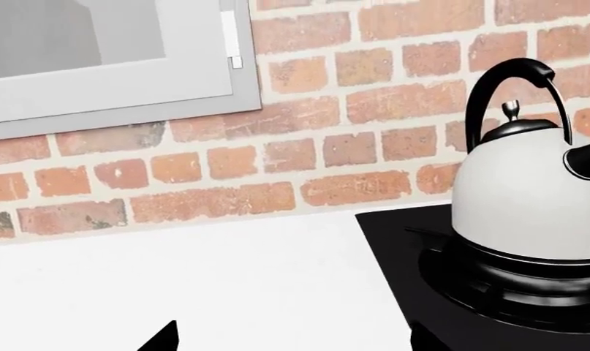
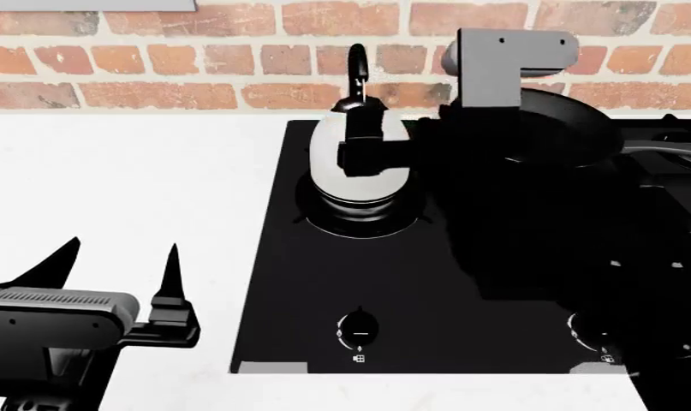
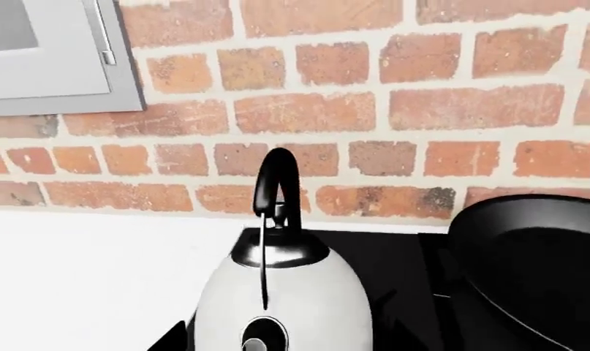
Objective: Pick the kettle from the counter and place it on a stove burner. Then turn the burner on.
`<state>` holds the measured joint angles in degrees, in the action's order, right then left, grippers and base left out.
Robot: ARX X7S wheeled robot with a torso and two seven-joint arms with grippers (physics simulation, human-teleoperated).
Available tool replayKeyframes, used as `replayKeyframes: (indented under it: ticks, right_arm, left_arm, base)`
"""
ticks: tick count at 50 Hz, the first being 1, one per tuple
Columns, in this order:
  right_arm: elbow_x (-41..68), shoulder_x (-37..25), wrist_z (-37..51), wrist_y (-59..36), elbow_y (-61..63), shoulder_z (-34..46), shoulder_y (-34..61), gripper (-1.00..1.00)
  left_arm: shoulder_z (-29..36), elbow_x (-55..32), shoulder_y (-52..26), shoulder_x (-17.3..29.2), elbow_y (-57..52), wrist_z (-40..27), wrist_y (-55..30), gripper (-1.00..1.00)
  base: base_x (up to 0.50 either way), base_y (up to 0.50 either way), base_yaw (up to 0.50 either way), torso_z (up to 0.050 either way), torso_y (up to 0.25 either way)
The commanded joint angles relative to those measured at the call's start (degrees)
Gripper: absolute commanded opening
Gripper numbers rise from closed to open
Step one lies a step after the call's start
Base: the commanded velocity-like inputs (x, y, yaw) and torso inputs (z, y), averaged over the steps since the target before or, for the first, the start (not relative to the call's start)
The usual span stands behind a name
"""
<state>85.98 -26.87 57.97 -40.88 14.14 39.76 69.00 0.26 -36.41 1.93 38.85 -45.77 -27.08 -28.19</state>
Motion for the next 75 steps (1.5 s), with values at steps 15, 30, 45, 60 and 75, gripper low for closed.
replayKeyframes:
  ticks: [15, 30, 45, 60, 75]
  right_arm:
    - [16.47, -13.63, 19.13, 4.31, 30.22, -4.18, -15.12, 1.00]
    - [18.92, -18.22, 22.52, 7.10, 36.65, -3.76, -24.02, 1.00]
    - [15.56, -18.86, 21.84, 7.72, 38.18, -2.21, -30.85, 1.00]
    - [11.70, -17.38, 18.21, 7.52, 37.65, -0.26, -35.70, 1.00]
    - [11.98, -13.58, 18.92, 4.86, 37.42, 2.63, -33.01, 1.00]
  left_arm:
    - [1.22, 0.65, -0.63, -0.31, 0.10, 0.01, 0.44, 1.00]
    - [0.75, 0.01, -0.42, 0.01, -0.38, -0.39, 0.27, 1.00]
    - [0.65, 0.22, 0.33, -0.15, -0.17, -0.31, 1.18, 1.00]
    - [1.13, 0.74, 0.69, -0.45, 0.67, -0.04, 1.94, 1.00]
    - [1.44, 1.04, 0.96, -0.71, 1.35, 0.09, 2.49, 1.00]
  base:
    - [0.00, 0.00, 0.00, 0.000, 0.000]
    - [0.00, 0.00, 0.00, 0.000, 0.000]
    - [0.00, 0.00, 0.00, 0.000, 0.000]
    - [0.00, 0.00, 0.00, 0.000, 0.000]
    - [0.00, 0.00, 0.00, 0.000, 0.000]
